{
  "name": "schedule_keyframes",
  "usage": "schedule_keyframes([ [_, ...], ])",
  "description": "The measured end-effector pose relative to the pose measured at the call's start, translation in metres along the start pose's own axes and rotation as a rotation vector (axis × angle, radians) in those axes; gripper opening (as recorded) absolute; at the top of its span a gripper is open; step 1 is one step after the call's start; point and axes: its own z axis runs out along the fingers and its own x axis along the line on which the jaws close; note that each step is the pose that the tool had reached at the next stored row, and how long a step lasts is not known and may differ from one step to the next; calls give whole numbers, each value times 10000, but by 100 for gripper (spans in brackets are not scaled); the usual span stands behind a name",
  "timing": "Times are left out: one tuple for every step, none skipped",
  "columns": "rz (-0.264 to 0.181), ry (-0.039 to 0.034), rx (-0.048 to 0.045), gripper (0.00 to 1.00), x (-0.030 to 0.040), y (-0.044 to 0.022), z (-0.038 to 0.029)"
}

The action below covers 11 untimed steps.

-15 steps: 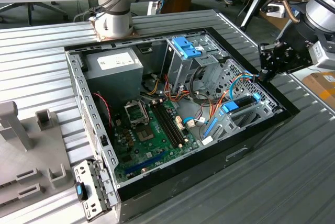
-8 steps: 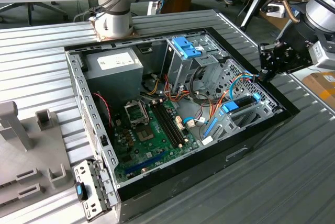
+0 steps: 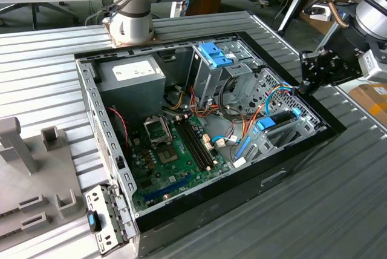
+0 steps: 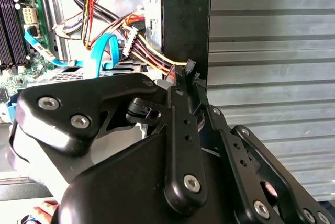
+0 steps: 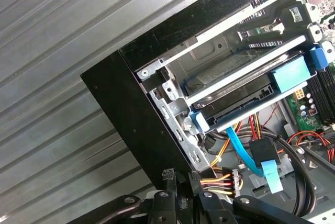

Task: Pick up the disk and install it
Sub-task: 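Insert the first disk wire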

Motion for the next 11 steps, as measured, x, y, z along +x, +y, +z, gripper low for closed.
schedule_keyframes([
  [1,-5,8,23,3,5,-1],
  [3,-11,20,23,5,8,-2],
  [6,-24,44,23,4,12,-3],
  [10,-35,64,23,1,17,-4],
  [13,-53,97,23,-1,24,-6],
  [15,-65,118,23,-2,30,-6],
  [16,-73,132,23,2,40,-9],
  [16,-75,135,23,12,57,-12],
  [17,-75,137,23,22,75,-17],
  [17,-76,139,23,23,78,-17],
  [20,-80,146,23,19,82,-19],
])
